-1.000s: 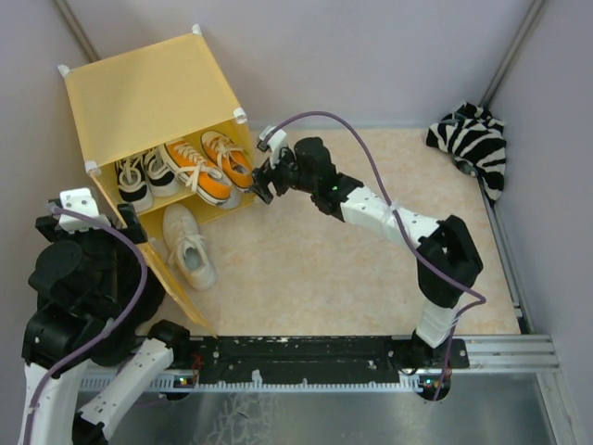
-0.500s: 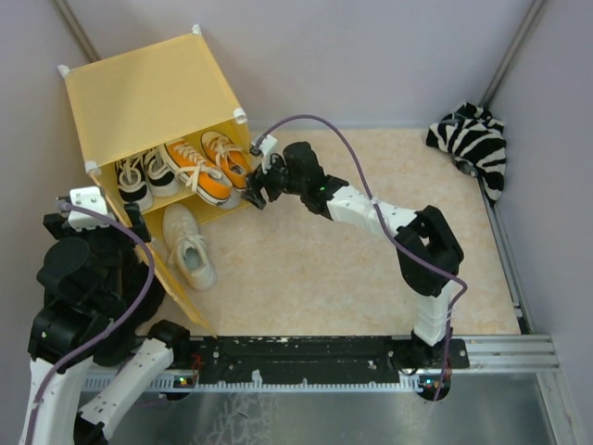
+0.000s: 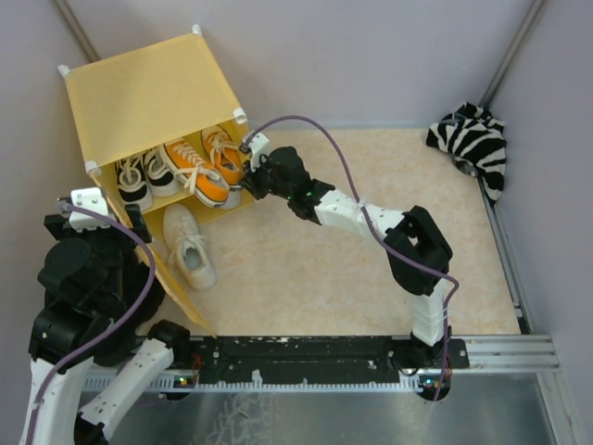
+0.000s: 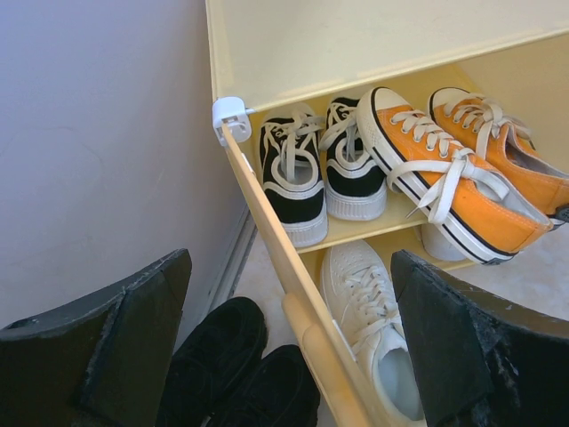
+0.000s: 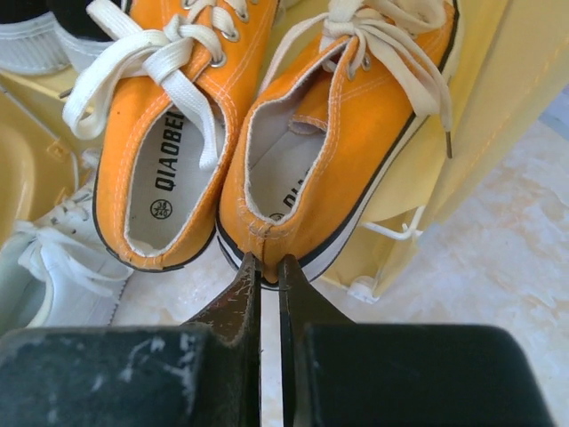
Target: Place and organize the shoes in the shoe cabinet
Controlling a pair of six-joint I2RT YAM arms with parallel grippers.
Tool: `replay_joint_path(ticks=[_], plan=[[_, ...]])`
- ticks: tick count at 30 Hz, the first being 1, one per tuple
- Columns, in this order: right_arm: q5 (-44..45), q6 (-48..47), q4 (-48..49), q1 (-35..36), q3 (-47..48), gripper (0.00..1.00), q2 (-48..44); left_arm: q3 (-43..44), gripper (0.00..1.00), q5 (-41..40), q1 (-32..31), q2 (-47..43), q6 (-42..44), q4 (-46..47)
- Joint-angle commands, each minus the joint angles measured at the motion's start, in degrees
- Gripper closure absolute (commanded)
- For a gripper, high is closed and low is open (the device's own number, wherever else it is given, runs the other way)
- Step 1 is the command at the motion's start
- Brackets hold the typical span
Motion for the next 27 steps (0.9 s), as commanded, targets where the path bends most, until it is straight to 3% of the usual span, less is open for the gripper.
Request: replay_joint_path(ticks=[1, 10, 22, 27], plan=[[12.19, -0.04, 7.23, 3.05, -1.24, 1.0, -4.73, -0.5, 0.01, 0.55, -0.13, -1.0, 0.56, 1.97], [29.34, -1.27, 11.3, 5.45, 2.65, 1.0, -1.83, -0.76, 0.01, 1.47, -0.19, -2.04, -0.02, 1.98], [33.09, -6.66, 18.86, 5.45, 9.03, 1.0, 5.43, -0.4, 0.01, 0.75, -0.19, -4.13, 0.95, 1.47], [32.2, -5.16, 16.2, 5.45, 8.72, 1.0, 5.15, -0.38, 0.01, 0.17, -0.16, -4.62, 1.74, 1.14]])
